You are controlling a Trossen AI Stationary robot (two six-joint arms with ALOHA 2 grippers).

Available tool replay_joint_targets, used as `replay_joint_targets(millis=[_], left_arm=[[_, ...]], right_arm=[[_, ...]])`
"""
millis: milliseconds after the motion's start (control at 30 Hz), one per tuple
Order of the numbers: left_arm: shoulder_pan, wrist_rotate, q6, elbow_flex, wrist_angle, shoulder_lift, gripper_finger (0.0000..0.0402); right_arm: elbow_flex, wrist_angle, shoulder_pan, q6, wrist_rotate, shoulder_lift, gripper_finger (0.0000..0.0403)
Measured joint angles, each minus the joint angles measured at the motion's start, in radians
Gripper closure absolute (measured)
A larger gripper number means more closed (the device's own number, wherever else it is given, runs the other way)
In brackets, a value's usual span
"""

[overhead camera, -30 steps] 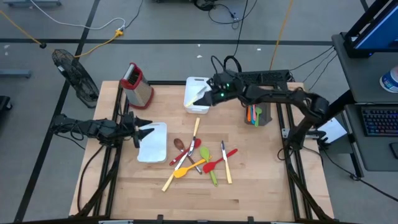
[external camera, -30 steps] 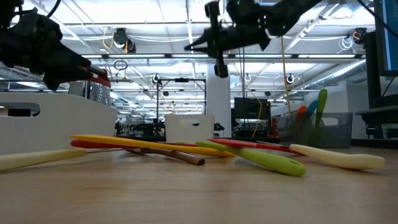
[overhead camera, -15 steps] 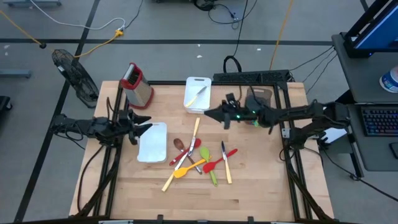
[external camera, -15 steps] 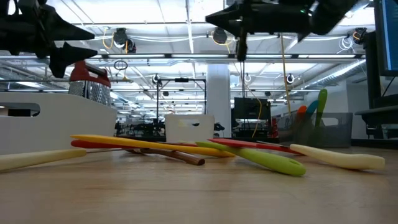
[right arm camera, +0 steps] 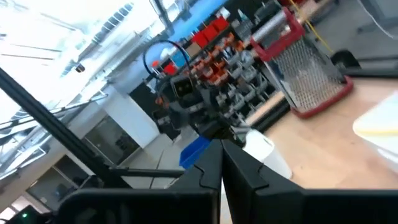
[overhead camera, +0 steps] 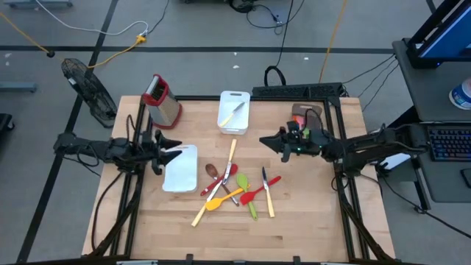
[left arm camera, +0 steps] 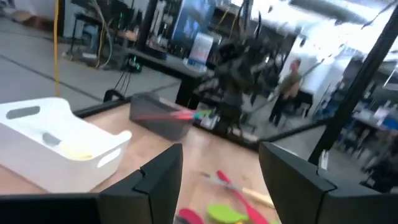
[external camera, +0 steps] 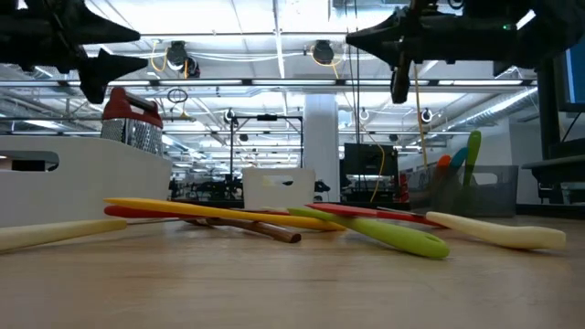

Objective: Pick & Place Kitchen Items
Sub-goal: Put the yellow knife into the top white bin

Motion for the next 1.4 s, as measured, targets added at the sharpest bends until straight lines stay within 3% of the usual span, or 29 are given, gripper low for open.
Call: replay_joint_targets(millis=[233, 400, 533, 800, 1133, 1300, 1400], left_arm=[[0.001, -0.067, 0.095, 0.17, -0.02, 0.334, 0.0183], [0.001, -0.186, 0.232, 0.33, -0.089, 0.621, 0.0183], [0.002, -0.211, 0.418, 0.452, -0.114, 0.827, 0.0183], [0.006, -0.297, 0.64, 0.658, -0.123, 1.117, 0.0183], [0.068, -0.278, 0.269, 0.849, -0.125, 1.264, 0.0183], [0.065, -0.15, 0.114, 0.913, -0.141, 1.34, 0.0183], [0.064, -0.123, -0.015, 0.957, -0.236, 1.399, 0.0183]], right_arm=[[-0.005, 0.008, 0.01, -0.063, -0.023, -0.019, 0.0399], [-0.005, 0.008, 0.009, -0.062, -0.132, -0.019, 0.0399], [-0.005, 0.009, 0.009, -0.062, -0.221, -0.019, 0.0399], [-0.005, 0.045, 0.009, -0.062, -0.309, -0.019, 0.0399], [-0.005, 0.059, 0.009, -0.067, -0.375, -0.032, 0.0399], [-0.005, 0.058, 0.009, -0.068, -0.406, -0.049, 0.0399], [-0.006, 0.058, 0.008, -0.068, -0.43, -0.07, 0.0399]])
